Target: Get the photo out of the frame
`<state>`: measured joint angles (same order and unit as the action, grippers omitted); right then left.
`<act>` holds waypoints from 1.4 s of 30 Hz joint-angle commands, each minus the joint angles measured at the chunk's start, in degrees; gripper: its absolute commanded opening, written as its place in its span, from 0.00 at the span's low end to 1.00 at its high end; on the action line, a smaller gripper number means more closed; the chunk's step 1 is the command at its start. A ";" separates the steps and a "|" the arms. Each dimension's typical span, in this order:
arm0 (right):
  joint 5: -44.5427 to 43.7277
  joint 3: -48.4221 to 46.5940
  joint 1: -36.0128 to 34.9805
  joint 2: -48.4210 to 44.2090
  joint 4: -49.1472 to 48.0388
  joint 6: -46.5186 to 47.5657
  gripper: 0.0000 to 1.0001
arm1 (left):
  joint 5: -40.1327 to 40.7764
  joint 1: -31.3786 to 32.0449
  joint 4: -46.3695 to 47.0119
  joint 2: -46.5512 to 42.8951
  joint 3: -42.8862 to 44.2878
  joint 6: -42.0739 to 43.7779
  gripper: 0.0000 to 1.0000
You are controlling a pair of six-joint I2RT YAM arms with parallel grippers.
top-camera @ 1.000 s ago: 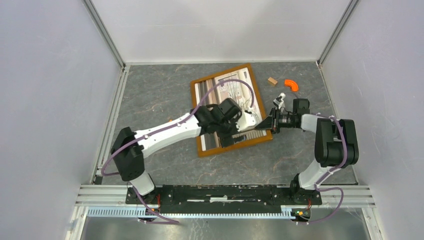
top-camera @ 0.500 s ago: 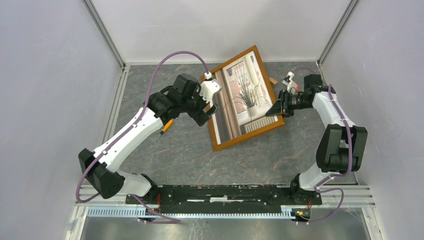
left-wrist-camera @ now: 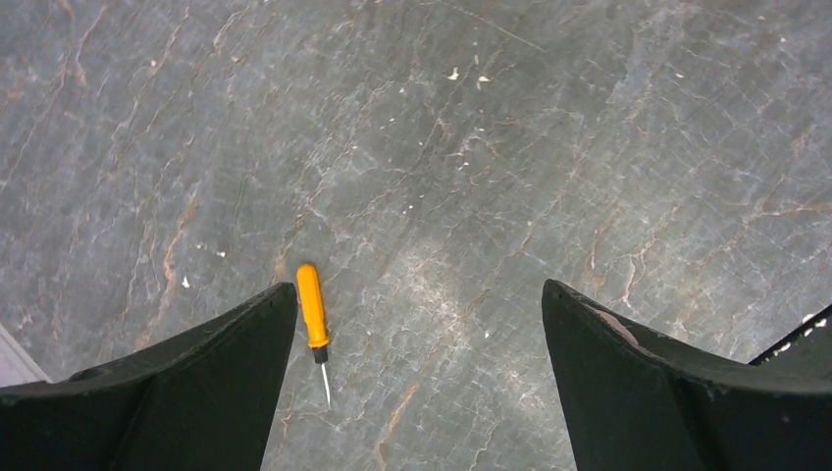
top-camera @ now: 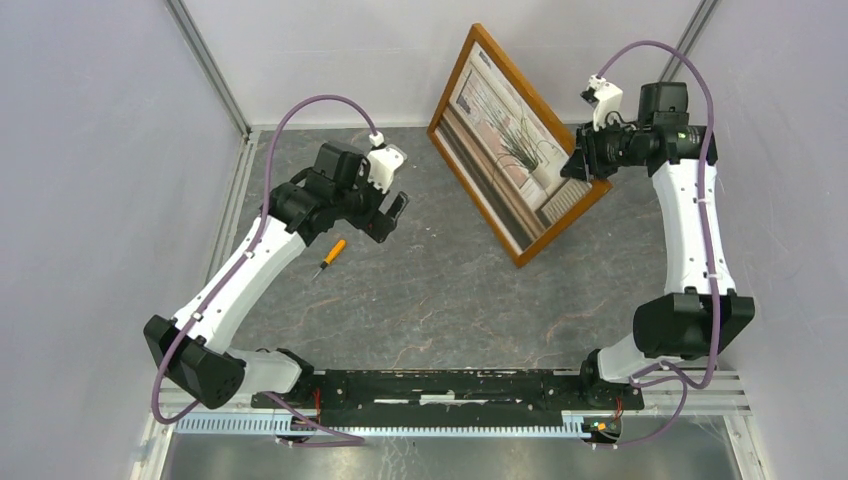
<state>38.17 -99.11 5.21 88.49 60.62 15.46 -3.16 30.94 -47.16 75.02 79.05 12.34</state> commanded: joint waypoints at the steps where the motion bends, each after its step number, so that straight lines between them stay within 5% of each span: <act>1: -8.07 -5.48 -3.67 -5.14 -7.82 11.70 0.00 | 2.20 -3.17 -0.05 -0.75 1.84 -4.00 1.00; 16: -24.84 9.48 -23.48 -13.70 -14.50 20.45 0.00 | -8.14 -20.21 -1.30 1.18 5.69 -8.56 1.00; 33: -62.20 43.44 -52.51 -18.46 -40.31 8.99 0.00 | -12.56 -23.37 5.63 -0.20 -1.81 -15.23 1.00; 42: -63.71 59.39 -60.03 -17.66 -48.89 12.37 0.02 | -11.14 -26.45 6.87 -2.68 -5.12 -14.83 1.00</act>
<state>-28.08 -46.02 -53.36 70.98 14.41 31.90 -14.02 6.22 -43.07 75.22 74.78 -0.01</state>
